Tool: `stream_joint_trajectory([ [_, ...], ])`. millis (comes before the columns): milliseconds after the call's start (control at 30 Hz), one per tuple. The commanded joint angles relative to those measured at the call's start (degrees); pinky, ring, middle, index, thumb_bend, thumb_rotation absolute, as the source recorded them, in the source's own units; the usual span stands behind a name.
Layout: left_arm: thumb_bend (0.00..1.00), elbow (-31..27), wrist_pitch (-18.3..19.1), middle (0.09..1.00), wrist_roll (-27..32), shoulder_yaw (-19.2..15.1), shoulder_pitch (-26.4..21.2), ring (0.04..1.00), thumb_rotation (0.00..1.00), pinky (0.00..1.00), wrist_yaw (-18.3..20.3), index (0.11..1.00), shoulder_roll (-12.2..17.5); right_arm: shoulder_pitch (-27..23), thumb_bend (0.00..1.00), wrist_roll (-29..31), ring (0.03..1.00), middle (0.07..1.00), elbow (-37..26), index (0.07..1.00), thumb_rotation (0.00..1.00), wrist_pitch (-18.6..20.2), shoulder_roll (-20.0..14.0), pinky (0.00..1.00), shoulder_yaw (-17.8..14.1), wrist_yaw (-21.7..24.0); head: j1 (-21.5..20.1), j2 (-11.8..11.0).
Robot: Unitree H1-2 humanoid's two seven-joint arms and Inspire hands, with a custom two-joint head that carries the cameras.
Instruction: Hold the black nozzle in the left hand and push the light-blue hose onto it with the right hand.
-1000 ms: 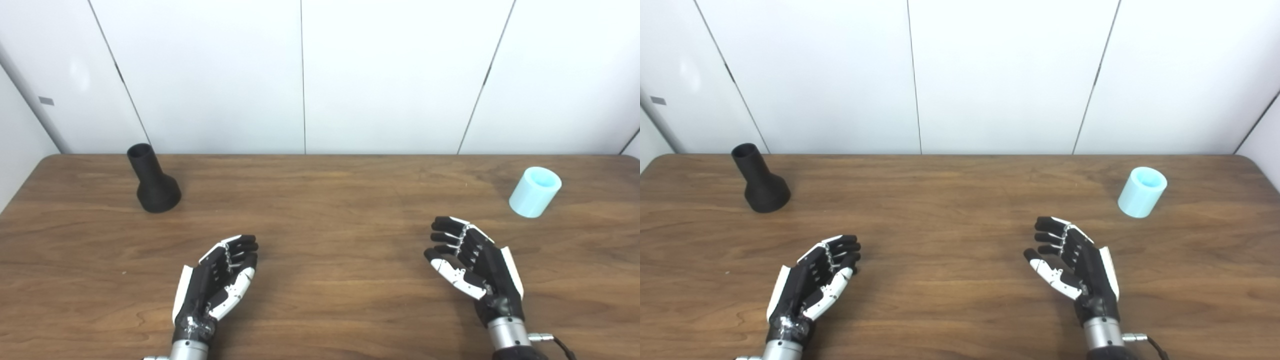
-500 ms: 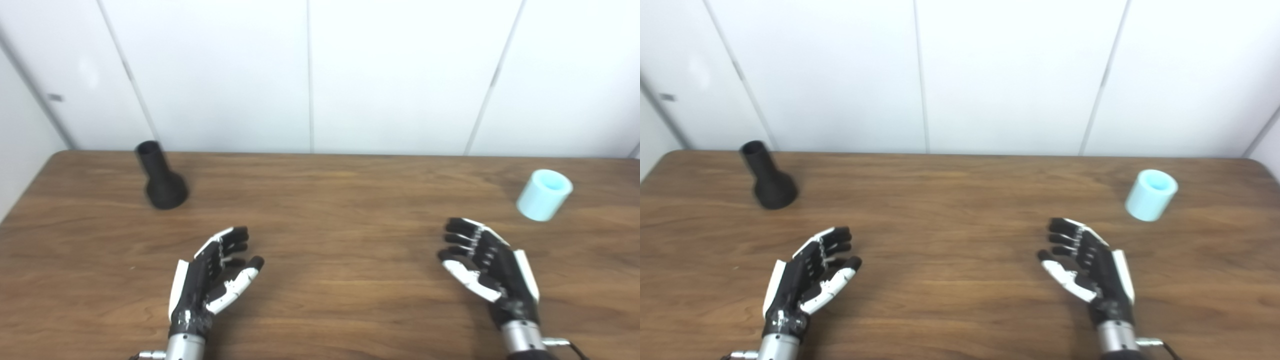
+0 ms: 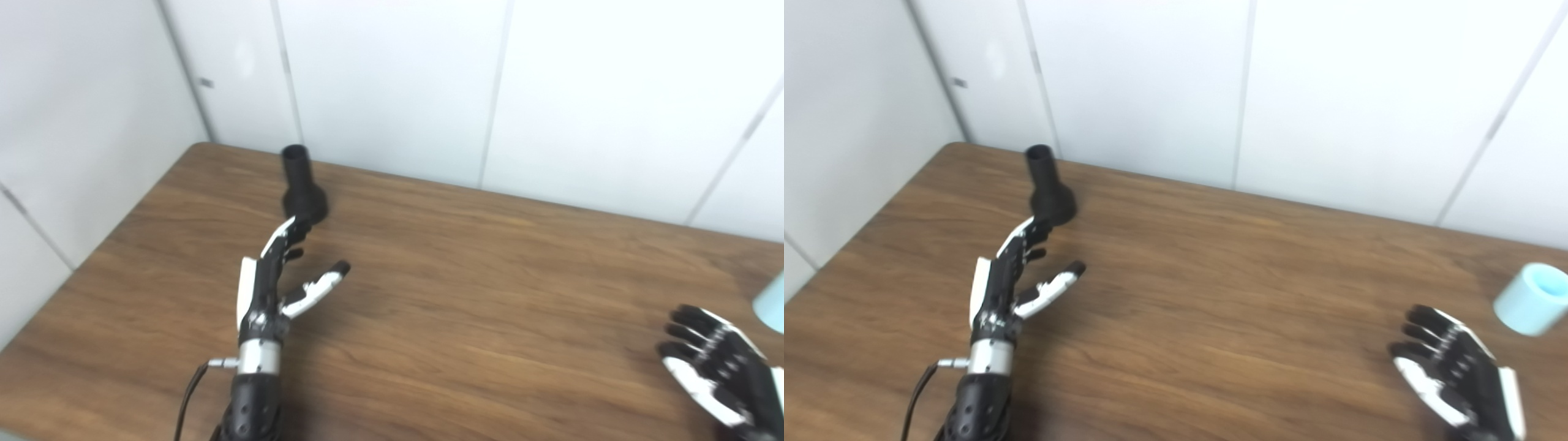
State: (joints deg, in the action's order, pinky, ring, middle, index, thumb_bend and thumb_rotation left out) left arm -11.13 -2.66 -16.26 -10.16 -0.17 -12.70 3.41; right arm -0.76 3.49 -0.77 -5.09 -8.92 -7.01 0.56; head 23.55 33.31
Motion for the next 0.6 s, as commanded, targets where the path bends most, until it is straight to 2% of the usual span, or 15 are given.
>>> stream_joint_trajectory([
  [0,0.83,-0.82,-0.75,0.835,-0.87,-0.48,-2.27,0.853,0.27,0.82,-0.72,0.851,1.52,-1.56,0.25,1.11,0.704,0.721,-0.39,0.695,0.00,-2.82,-0.89,0.62,-0.69,0.83,0.48,-0.15],
  [200,0.85,0.92,1.51,0.867,-2.16,-1.20,-4.31,0.879,0.27,0.86,-0.87,0.890,3.70,-1.90,0.27,4.49,0.739,0.746,-0.44,0.711,0.01,-0.29,-1.08,0.66,-1.85,1.51,4.04,-1.07],
  [367,0.88,1.81,4.51,0.906,-3.67,-1.06,-6.12,0.924,0.31,0.90,-0.93,0.927,4.81,-2.31,0.32,5.58,0.693,0.705,0.24,0.666,0.20,-0.30,-1.47,0.60,-2.50,2.18,5.79,-1.55],
  [433,0.91,1.88,6.92,0.919,-5.09,-0.81,-6.86,0.940,0.37,0.92,-0.74,0.949,5.47,-2.51,0.34,6.05,0.675,0.688,0.66,0.649,0.24,-0.20,-1.55,0.58,-2.70,2.34,5.99,-1.96],
  [567,0.95,1.32,10.85,0.944,-5.94,-0.60,-8.13,0.964,0.40,0.95,0.11,0.982,6.30,-2.69,0.35,5.15,0.659,0.675,1.38,0.632,0.30,-1.39,-1.88,0.56,-2.56,2.49,6.14,-2.26],
])
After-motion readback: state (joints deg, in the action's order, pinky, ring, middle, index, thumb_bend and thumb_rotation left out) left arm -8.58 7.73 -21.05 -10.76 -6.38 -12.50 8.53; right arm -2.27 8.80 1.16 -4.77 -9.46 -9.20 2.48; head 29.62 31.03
